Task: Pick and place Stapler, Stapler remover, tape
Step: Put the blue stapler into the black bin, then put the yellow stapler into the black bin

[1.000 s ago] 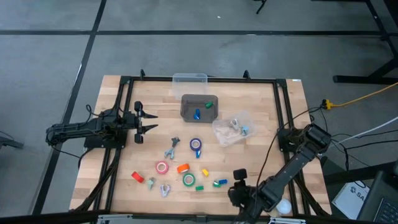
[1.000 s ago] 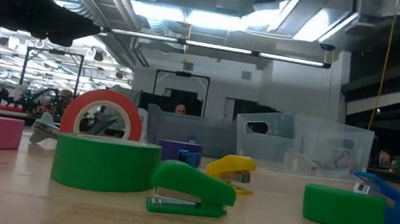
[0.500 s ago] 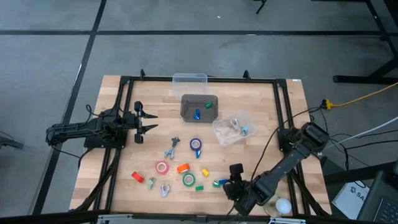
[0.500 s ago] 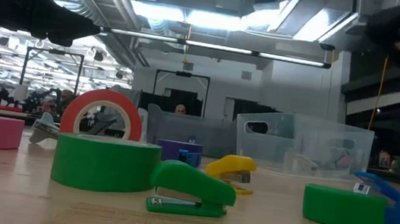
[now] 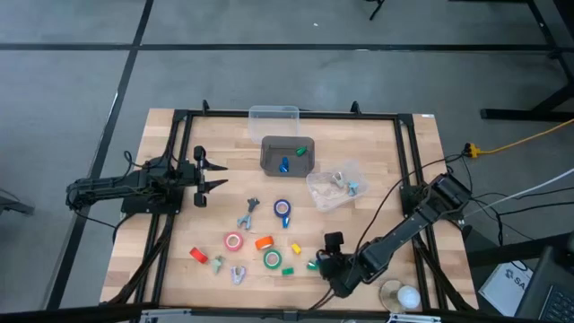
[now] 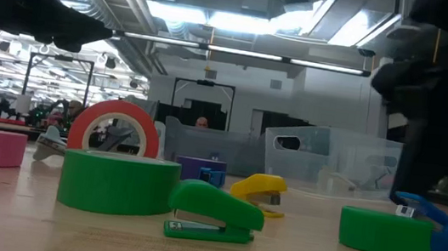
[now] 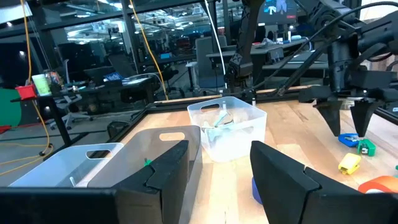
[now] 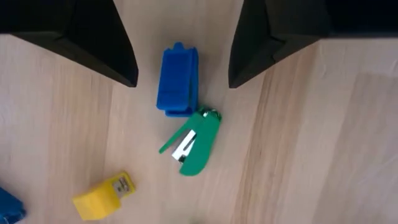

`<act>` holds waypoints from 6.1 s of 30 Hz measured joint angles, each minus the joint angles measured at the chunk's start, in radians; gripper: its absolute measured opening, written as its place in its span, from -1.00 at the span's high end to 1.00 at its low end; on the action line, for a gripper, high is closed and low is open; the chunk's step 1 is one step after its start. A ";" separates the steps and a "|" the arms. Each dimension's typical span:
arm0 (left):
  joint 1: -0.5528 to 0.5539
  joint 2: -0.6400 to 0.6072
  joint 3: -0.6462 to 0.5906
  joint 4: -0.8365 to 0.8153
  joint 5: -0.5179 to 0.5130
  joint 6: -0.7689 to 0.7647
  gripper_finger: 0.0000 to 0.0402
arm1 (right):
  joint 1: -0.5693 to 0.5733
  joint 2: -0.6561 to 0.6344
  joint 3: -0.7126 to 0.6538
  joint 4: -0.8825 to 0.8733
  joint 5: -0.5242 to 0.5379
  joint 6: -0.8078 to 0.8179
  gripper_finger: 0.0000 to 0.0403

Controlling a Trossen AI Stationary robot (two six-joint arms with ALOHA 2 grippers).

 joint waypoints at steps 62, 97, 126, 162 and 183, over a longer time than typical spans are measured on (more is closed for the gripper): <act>0.000 0.000 0.000 0.000 0.000 0.000 0.16 | -0.291 -0.023 0.000 0.075 -0.104 0.397 0.69; 0.000 0.001 0.000 0.000 0.000 0.000 0.16 | -0.451 -0.132 0.284 0.029 0.035 0.180 0.69; 0.000 0.001 0.000 0.000 0.000 0.000 0.16 | -0.880 0.027 0.311 -0.068 -0.010 0.139 0.62; 0.000 0.001 0.000 0.000 0.000 0.000 0.16 | -0.864 0.078 0.509 -0.352 -0.037 0.228 -0.07; 0.000 0.001 0.000 0.000 0.000 0.000 0.16 | -0.566 0.078 0.591 -0.427 -0.038 0.293 -0.07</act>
